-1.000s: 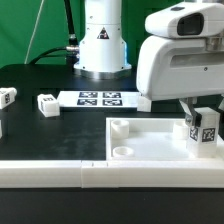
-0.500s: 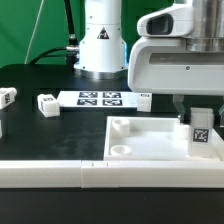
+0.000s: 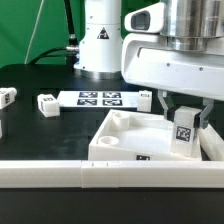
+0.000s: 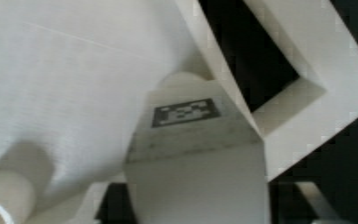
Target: Assemble one leg
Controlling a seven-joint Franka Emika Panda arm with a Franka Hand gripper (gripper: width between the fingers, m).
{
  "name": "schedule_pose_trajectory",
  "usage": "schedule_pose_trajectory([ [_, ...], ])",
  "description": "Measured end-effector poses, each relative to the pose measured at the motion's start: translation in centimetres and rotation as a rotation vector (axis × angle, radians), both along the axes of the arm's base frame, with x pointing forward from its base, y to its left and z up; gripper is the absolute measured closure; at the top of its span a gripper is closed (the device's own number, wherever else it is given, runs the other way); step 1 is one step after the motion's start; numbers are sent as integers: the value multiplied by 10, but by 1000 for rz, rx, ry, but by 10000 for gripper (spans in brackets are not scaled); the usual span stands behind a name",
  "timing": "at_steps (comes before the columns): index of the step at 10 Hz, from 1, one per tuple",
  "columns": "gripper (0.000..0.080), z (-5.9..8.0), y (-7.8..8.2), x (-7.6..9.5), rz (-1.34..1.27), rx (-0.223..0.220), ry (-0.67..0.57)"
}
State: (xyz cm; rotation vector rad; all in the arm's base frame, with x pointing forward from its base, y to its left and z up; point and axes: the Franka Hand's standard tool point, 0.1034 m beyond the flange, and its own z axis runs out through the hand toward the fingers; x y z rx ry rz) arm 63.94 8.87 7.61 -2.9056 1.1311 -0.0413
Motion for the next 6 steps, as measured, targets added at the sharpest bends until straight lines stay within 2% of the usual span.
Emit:
schedule_pose_trajectory([
  [1, 497, -1, 1, 0, -50, 4, 1],
  [3, 252, -1, 1, 0, -38, 3, 2],
  [4, 182, -2, 1, -1, -38, 3, 3],
  [6, 156, -2, 1, -1, -38, 3, 4],
])
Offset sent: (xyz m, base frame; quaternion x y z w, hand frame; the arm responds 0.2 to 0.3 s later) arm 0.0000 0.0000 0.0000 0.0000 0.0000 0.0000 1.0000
